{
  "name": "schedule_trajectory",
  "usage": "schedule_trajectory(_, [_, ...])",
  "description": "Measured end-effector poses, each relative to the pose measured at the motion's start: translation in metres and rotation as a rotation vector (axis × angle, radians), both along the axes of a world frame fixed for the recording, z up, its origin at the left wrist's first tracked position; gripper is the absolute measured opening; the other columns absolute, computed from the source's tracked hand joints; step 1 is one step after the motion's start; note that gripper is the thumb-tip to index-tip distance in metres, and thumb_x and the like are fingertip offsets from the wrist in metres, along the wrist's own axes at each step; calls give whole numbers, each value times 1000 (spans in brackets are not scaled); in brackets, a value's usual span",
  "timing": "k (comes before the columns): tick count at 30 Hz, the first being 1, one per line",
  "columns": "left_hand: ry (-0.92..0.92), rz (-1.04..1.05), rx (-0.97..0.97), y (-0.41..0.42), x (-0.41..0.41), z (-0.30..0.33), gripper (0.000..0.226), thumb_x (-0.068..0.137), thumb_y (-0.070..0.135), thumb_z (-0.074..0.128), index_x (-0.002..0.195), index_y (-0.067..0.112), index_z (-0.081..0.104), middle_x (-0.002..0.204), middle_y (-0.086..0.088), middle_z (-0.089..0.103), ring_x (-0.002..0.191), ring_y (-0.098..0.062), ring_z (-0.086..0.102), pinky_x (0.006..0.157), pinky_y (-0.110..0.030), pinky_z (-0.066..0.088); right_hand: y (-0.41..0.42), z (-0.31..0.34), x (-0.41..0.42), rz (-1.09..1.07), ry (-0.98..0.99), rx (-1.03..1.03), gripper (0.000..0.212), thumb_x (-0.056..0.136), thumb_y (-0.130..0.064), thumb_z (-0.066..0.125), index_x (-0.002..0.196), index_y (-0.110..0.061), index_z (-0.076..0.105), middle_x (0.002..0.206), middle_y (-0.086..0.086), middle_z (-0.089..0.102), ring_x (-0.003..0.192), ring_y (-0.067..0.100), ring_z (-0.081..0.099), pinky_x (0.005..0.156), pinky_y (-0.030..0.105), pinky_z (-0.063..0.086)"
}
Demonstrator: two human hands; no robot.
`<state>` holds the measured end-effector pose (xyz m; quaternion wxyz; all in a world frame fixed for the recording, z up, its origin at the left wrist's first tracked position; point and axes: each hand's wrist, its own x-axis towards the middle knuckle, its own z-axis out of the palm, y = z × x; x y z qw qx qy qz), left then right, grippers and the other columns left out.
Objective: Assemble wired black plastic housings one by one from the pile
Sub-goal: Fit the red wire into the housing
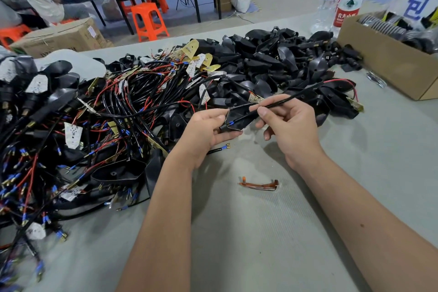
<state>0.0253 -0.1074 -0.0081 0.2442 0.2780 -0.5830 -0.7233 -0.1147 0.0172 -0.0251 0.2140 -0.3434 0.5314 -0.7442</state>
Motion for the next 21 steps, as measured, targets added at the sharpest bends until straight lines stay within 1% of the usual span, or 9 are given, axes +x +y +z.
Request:
schedule_trajectory(2, [14, -11, 21, 0, 0, -1, 32, 108, -1, 38, 121, -6, 68, 115, -21, 74, 102, -30, 75, 86, -35, 62, 0, 1, 0, 23, -5, -4, 8, 95, 5, 64, 96, -2, 67, 97, 12, 79, 58, 17, 64, 45, 24, 47])
schedule_trajectory(5, [34, -21, 30, -1, 1, -4, 31, 108, 1, 41, 123, -5, 67, 115, -19, 75, 106, -30, 74, 86, -33, 61, 1, 2, -1, 41, -28, -17, 6, 95, 5, 64, 98, 0, 66, 98, 13, 79, 51, 15, 62, 42, 24, 44])
schedule_trajectory(8, [38, -9, -8, -2, 1, -7, 25, 107, 4, 48, 120, -5, 66, 113, -19, 76, 104, -33, 75, 88, -36, 61, 0, 0, 0, 49, -29, 16, 9, 95, 3, 66, 98, -5, 64, 96, 11, 79, 48, 15, 61, 40, 24, 43])
schedule_trajectory(12, [26, 71, -13, -2, 2, -10, 15, 101, 4, 62, 107, -10, 62, 105, -25, 75, 97, -37, 76, 81, -36, 63, -4, -2, 0, 16, -47, 78, 15, 95, -1, 69, 99, -9, 57, 90, 11, 79, 44, 17, 61, 38, 25, 42])
schedule_trajectory(15, [52, 109, -9, 1, 0, -8, 16, 96, 3, 68, 101, -11, 62, 105, -31, 73, 97, -39, 76, 79, -36, 63, -5, -2, -2, -8, -75, 89, 12, 95, -3, 69, 99, -8, 59, 88, 12, 79, 44, 16, 58, 39, 25, 43])
schedule_trajectory(18, [71, 118, -7, 6, -4, -6, 18, 93, 6, 73, 95, -10, 64, 103, -31, 73, 95, -39, 76, 79, -32, 63, -5, -2, -5, -21, -136, 60, 12, 95, -3, 69, 98, -9, 60, 92, 11, 80, 42, 14, 54, 39, 22, 42])
schedule_trajectory(19, [72, 117, -13, 8, -6, -6, 19, 93, 6, 73, 95, -12, 65, 102, -31, 73, 93, -39, 76, 79, -31, 63, -6, -2, -5, -19, -117, 70, 12, 94, -4, 71, 97, -10, 61, 88, 11, 79, 41, 13, 54, 39, 22, 41])
schedule_trajectory(21, [74, 113, -19, 11, -8, -6, 23, 92, 5, 73, 99, -16, 65, 100, -31, 74, 93, -37, 76, 81, -32, 63, -8, -4, -2, -15, -6, 118, 11, 92, -5, 74, 93, -10, 64, 73, 9, 76, 38, 14, 52, 39, 21, 41])
